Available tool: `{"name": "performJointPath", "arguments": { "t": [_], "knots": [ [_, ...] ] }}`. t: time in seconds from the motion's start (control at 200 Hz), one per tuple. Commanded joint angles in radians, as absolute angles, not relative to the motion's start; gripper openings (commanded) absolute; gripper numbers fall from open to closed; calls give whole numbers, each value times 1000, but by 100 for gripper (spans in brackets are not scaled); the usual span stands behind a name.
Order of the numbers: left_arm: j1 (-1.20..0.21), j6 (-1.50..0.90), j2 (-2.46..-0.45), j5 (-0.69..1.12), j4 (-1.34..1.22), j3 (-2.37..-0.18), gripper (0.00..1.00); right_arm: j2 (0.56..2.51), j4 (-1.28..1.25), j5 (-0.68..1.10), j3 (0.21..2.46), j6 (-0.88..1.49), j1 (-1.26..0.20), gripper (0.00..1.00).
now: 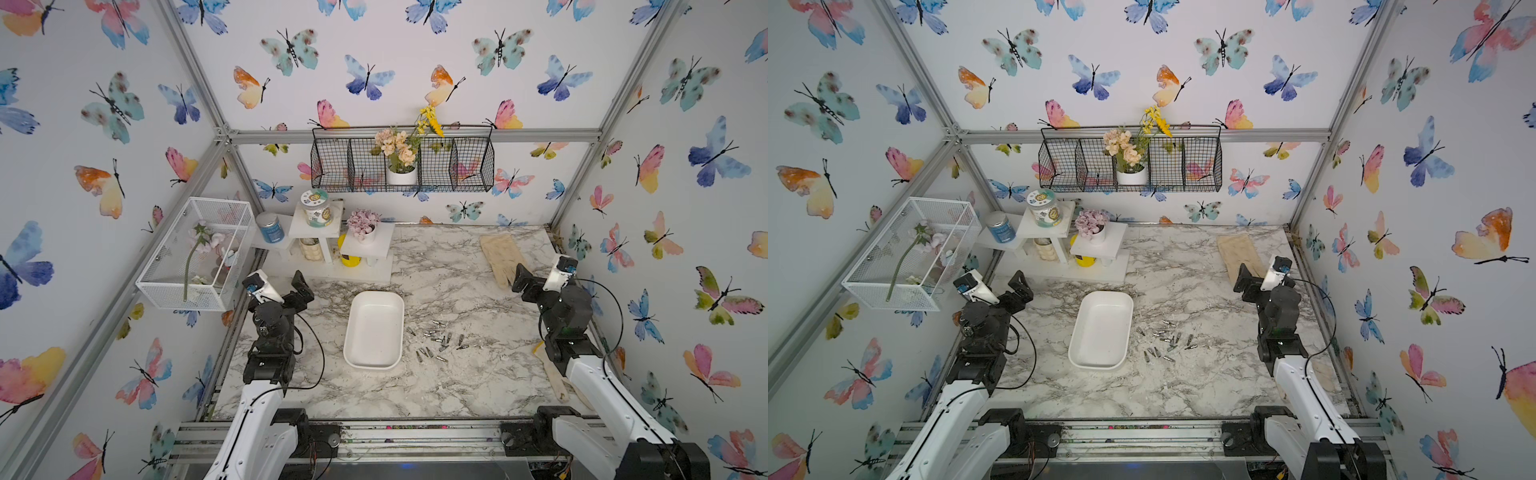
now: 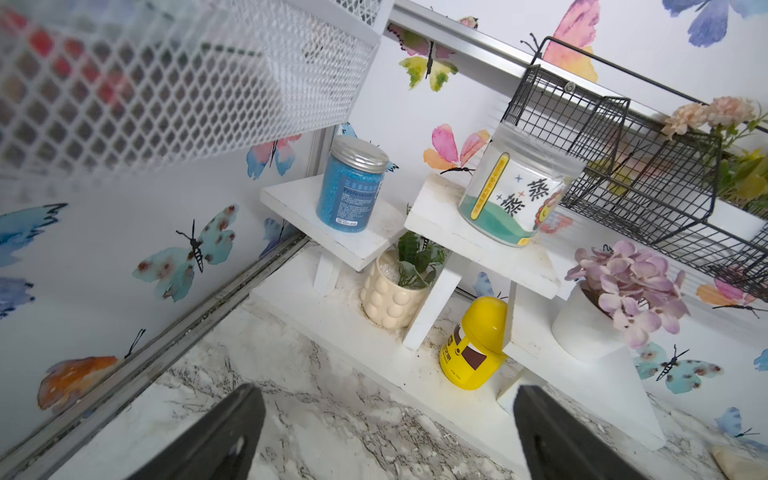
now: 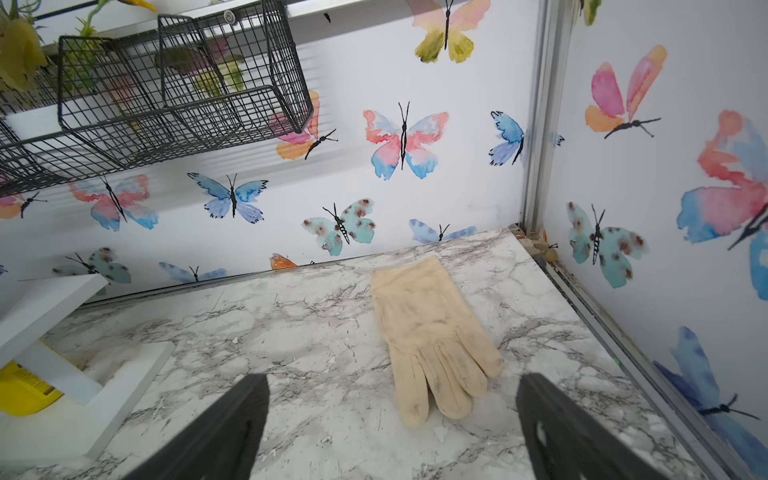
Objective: Put the bit on the desktop into the storage box
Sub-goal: Pick up the screwdriver bit from the center of the board.
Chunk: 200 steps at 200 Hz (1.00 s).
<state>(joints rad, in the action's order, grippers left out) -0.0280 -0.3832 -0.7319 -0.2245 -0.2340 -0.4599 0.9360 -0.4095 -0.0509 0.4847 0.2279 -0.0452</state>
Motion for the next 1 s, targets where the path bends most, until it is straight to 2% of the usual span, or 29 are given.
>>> {"name": "performJointPath", "arguments": {
  "t": [0.0,0.1,0.25,0.631,0.721,0.846,0.996],
  "knots": [
    [-29,-493,-704,-231,-6,-512,99,895,-271,-24,514,296,-42,99],
    [-30,-532,-705,-236,76,-539,99,907,-202,15,569,312,-42,99],
    [-29,-534,-702,-141,122,-556,99,958,-53,78,680,330,-42,99],
    [-56,-506,-792,198,250,-622,99,1114,104,474,806,385,-41,99],
    [-112,-509,-806,210,288,-631,99,1136,133,539,816,387,-43,98],
    [-272,-537,-844,162,326,-642,99,1146,143,616,806,382,-56,98],
    [-437,-583,-881,55,367,-655,99,1183,229,562,835,331,-185,99]
  ]
}}
